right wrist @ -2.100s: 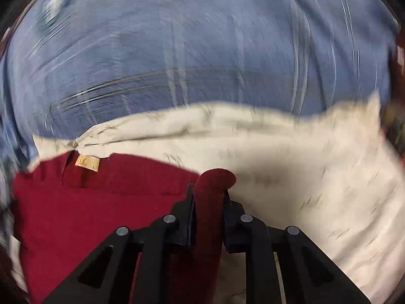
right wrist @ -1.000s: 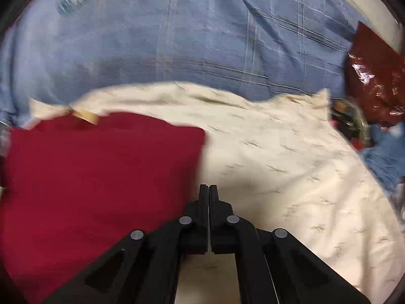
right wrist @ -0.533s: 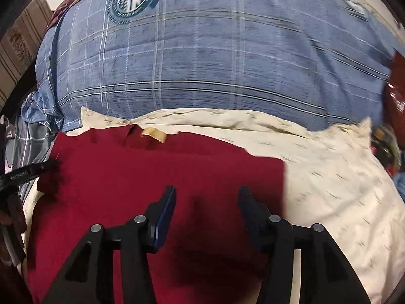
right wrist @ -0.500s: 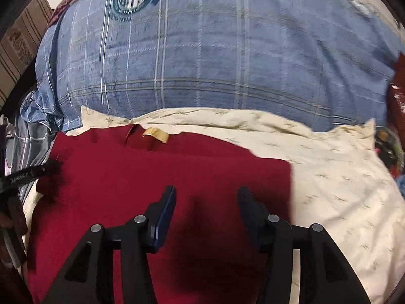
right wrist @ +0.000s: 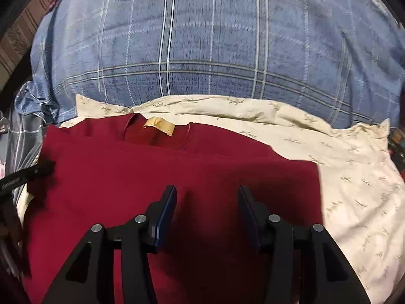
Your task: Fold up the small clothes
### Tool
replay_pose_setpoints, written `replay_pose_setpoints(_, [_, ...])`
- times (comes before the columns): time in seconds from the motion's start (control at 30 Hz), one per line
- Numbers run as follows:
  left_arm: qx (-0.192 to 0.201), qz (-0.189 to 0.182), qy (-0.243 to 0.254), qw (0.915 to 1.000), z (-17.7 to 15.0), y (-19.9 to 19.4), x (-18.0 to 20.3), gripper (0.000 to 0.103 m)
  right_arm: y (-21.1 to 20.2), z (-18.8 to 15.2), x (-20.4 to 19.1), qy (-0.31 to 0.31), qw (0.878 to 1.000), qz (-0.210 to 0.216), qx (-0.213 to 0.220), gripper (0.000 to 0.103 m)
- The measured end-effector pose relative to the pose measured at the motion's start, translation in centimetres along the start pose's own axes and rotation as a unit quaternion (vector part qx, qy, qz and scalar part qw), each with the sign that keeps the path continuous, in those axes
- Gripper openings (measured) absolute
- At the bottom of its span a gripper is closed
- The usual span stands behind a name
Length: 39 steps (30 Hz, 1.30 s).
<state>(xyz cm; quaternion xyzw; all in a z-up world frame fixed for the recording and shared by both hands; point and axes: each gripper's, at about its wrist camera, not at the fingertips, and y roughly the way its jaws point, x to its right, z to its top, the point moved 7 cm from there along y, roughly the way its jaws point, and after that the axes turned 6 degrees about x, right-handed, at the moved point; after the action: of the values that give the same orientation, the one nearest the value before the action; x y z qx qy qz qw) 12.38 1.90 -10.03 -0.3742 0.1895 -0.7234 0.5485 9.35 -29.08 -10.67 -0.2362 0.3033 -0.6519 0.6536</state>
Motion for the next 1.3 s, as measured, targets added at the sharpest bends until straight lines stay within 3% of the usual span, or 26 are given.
replay_pose_setpoints(0.27, [0.002, 0.005, 0.003, 1.0, -0.1, -0.1, 0.1, 0.067, 0.9, -1.6, 1.6, 0.015, 1.0, -0.013, -0.023, 0.053])
replay_pose_setpoints(0.43, [0.001, 0.004, 0.001, 1.0, 0.0, -0.5, 0.0, 0.067, -2.8, -1.6, 2.3, 0.027, 1.0, -0.012, -0.006, 0.058])
replay_pose_setpoints(0.6, [0.005, 0.001, -0.005, 1.0, -0.2, -2.1, -0.1, 0.067, -6.4, -4.6, 4.1, 0.049, 0.999, -0.006, -0.01, 0.068])
replay_pose_setpoints(0.73, [0.005, -0.009, -0.003, 0.9999, -1.1, -4.4, -0.1, 0.068, -7.7, -6.6, 5.9, 0.068, 0.997, -0.009, -0.018, 0.069])
replay_pose_setpoints(0.87, [0.001, -0.009, -0.007, 0.9999, -2.7, -6.4, -0.1, 0.069, -6.6, -8.4, 6.0, 0.105, 0.993, 0.03, -0.048, 0.07])
replay_pose_setpoints(0.97, [0.0, -0.015, -0.007, 0.9999, -3.8, -7.9, 0.1, 0.069, -6.5, -8.7, 4.3, 0.082, 0.995, 0.042, -0.049, 0.069])
replay_pose_setpoints(1.03, [0.001, -0.012, -0.001, 0.9999, -4.6, -8.8, 0.0, 0.069, -6.7, -8.9, 2.9, 0.049, 0.997, 0.049, -0.046, 0.05])
replay_pose_setpoints(1.07, [0.001, -0.01, 0.003, 0.9999, -5.2, -9.2, 0.0, 0.069, -6.8, -8.9, 2.5, 0.034, 0.997, 0.047, -0.043, 0.022])
replay_pose_setpoints(1.1, [-0.001, -0.007, 0.005, 1.0, -5.8, -9.7, -0.1, 0.069, -7.0, -8.8, 2.2, 0.024, 0.998, 0.04, -0.038, 0.015])
replay_pose_setpoints(1.23, [-0.012, -0.012, 0.01, 0.9998, -8.0, -11.6, -0.5, 0.069, -9.5, -8.6, 3.5, 0.01, 1.0, 0.012, -0.021, 0.003])
replay_pose_setpoints(1.3, [-0.014, -0.009, 0.019, 0.9997, -9.4, -12.5, -0.6, 0.069, -10.2, -9.0, 5.2, 0.019, 1.0, -0.01, -0.023, 0.003])
